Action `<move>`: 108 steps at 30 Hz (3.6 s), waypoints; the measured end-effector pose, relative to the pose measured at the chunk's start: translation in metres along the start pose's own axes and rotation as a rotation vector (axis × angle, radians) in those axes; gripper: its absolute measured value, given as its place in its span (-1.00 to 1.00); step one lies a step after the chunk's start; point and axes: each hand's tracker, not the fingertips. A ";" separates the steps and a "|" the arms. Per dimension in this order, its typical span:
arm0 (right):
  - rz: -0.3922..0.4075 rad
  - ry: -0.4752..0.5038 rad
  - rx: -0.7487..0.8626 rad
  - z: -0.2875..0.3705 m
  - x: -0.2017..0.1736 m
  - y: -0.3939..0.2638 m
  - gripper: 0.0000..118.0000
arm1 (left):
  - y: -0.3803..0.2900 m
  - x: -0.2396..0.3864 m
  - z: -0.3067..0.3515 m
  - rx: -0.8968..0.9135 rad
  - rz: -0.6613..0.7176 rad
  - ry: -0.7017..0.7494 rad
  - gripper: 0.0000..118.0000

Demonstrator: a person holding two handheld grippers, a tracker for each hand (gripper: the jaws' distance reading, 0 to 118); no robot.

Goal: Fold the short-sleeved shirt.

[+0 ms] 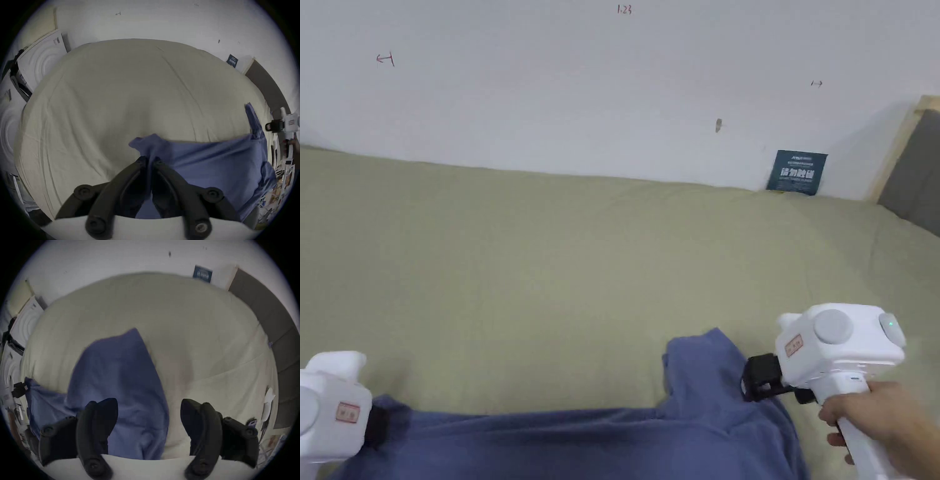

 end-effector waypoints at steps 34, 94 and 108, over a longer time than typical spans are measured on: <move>0.150 0.118 0.287 0.223 -0.016 -0.192 -0.97 | -0.075 -0.027 0.161 0.185 -0.174 -0.108 -0.90; 0.104 0.023 0.485 0.166 -0.168 -0.362 -0.98 | -0.186 0.043 0.189 0.235 0.158 -0.441 -0.99; 0.046 0.099 0.449 0.176 -0.147 -0.340 -0.98 | -0.211 -0.148 0.090 -0.039 0.426 -0.746 0.96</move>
